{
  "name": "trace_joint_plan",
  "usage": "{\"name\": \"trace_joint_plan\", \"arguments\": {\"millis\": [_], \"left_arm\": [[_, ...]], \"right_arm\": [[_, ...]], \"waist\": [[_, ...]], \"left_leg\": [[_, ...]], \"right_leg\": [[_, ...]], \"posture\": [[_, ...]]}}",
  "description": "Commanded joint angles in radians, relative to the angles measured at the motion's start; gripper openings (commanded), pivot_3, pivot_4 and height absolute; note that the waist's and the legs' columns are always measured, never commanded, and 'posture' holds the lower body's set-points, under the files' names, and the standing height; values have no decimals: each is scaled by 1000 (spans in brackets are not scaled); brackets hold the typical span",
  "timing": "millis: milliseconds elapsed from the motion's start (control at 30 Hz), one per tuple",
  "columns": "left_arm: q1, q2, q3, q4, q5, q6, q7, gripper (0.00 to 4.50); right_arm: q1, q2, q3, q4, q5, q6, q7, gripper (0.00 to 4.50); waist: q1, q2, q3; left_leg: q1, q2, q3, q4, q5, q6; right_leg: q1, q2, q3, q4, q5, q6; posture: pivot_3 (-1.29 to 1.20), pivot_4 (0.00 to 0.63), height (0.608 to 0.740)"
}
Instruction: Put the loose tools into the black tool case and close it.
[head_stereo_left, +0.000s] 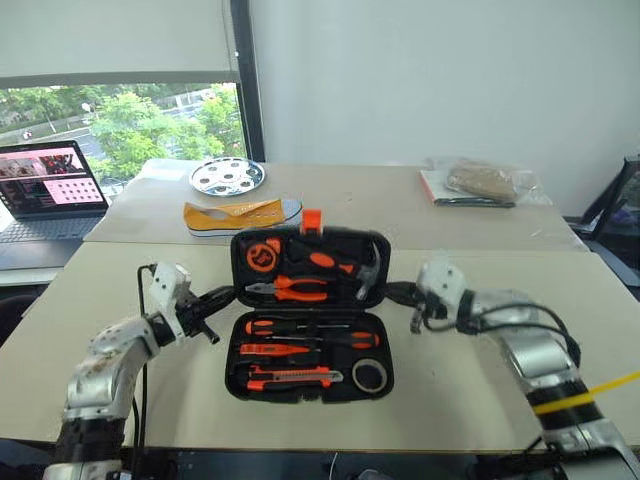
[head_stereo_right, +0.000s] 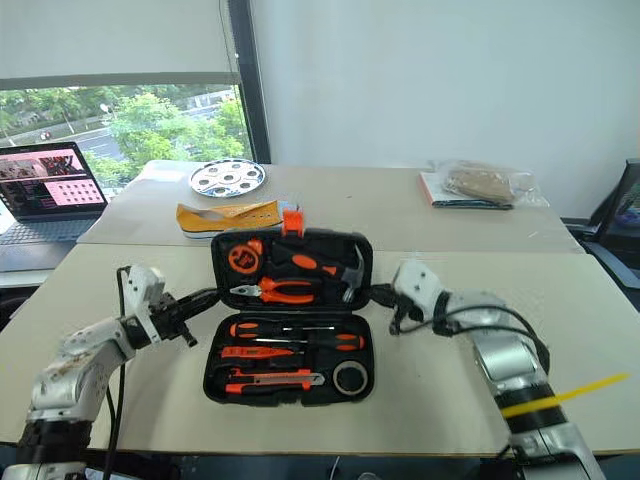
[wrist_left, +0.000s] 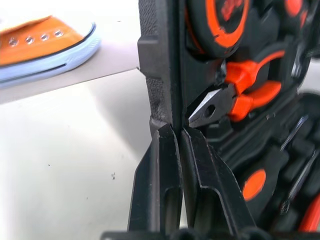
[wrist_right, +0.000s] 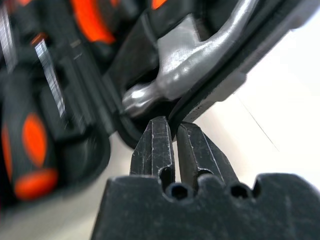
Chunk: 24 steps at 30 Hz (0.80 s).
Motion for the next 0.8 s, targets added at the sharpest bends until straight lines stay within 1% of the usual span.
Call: {"name": "trace_joint_plan", "arguments": {"millis": [33,100,167,200,233,267,300,333,367,433,467,533,567,600,633,667,700,767,800], "left_arm": [[84,55,-56,45,131,-402,-108,59],[109,75,-79,100,175,-534,-121,59],[131,96,-104,143,198,-633,-142,0],[139,105,-110,150,187,-639,-158,0],[150,114,-115,164,187,-663,-161,0],[161,123,-119,173,176,-678,-173,715],[171,132,-119,185,174,-691,-174,951],[177,141,-117,199,172,-710,-175,1315],[180,147,-117,208,169,-720,-175,1782],[186,168,-99,224,133,-676,-183,2471],[183,178,-88,232,111,-630,-183,2579],[162,186,-67,245,69,-539,-175,2579],[145,188,-66,249,55,-492,-175,2579],[128,188,-65,252,48,-463,-173,2579],[103,187,-67,257,45,-424,-164,2579],[81,187,-70,254,45,-380,-152,2035],[49,183,-73,260,48,-355,-141,1855],[-10,174,-82,273,54,-303,-126,1184],[-39,165,-87,282,56,-288,-122,718]], "right_arm": [[71,-41,51,20,-148,-316,-23,4],[93,-43,62,57,-192,-401,-54,4],[107,-45,73,103,-211,-459,-65,831],[109,-47,79,127,-218,-484,-65,1174],[112,-53,84,147,-225,-504,-61,1266],[112,-58,86,165,-232,-533,-65,1721],[115,-66,84,174,-231,-542,-65,2044],[118,-73,83,183,-231,-552,-69,2381],[118,-77,81,189,-230,-559,-72,2794],[134,-98,64,179,-205,-564,-71,3474],[148,-112,53,169,-180,-552,-60,3833],[184,-141,31,143,-119,-513,-31,3833],[211,-156,15,113,-65,-461,-6,3833],[233,-170,4,89,-28,-426,11,3386],[260,-186,-10,55,19,-394,32,3101],[287,-199,-22,22,60,-352,49,2828],[318,-215,-33,-18,93,-315,65,2434],[392,-249,-43,-116,154,-231,103,1810],[425,-260,-47,-163,175,-202,113,1340]], "waist": [[2,0,0],[5,0,-1],[5,0,-2],[5,0,-3],[4,0,-3],[4,0,-3],[2,1,-3],[3,2,-3],[4,2,-3],[8,1,-3],[8,2,-3],[11,1,-2],[15,1,-2],[17,0,-2],[19,0,-2],[21,1,-2],[22,1,-2],[23,0,-2],[23,0,-2]], "left_leg": [[1,0,0,0,0,0],[9,0,1,-1,0,0],[12,1,2,-1,-1,-1],[13,2,2,-1,-1,-1],[15,2,2,-1,-1,-1],[18,3,1,-1,-1,-1],[21,4,1,-1,-1,-1],[27,4,0,-2,-2,0],[28,4,0,-3,-3,1],[30,5,-2,-3,-3,2],[28,3,-1,-3,-4,3],[27,3,-1,-1,-4,4],[26,3,-2,-1,-4,4],[26,3,-2,-1,-4,4],[26,3,-3,-1,-4,4],[25,3,-3,-1,-4,4],[25,3,-3,-1,-4,5],[25,3,-4,-1,-5,5],[25,3,-5,-1,-5,6]], "right_leg": [[1,0,0,-2,0,0],[6,-1,2,-2,-2,0],[8,-2,4,-1,-3,-1],[8,-2,5,0,-3,-1],[10,-2,5,1,-3,-1],[13,-2,6,1,-3,-2],[16,-2,8,1,-3,-2],[20,-3,9,1,-7,3],[24,-3,11,1,-8,5],[24,-6,11,0,-8,5],[21,-8,10,1,-8,5],[20,-10,10,4,-7,4],[20,-10,8,4,-5,1],[20,-10,6,4,-5,0],[20,-10,6,3,-4,0],[20,-10,6,3,-4,-1],[20,-10,5,2,-4,-1],[21,-10,5,2,-4,0],[22,-10,5,1,-4,0]], "posture": [[0,150,740],[0,150,740],[0,150,740],[0,150,740],[0,150,740],[0,150,740],[0,150,740],[0,150,740],[0,150,740],[0,150,740],[0,150,740],[0,150,740],[0,150,740],[0,150,740],[0,150,740],[0,150,740],[0,150,740],[0,150,740],[0,150,740]]}}
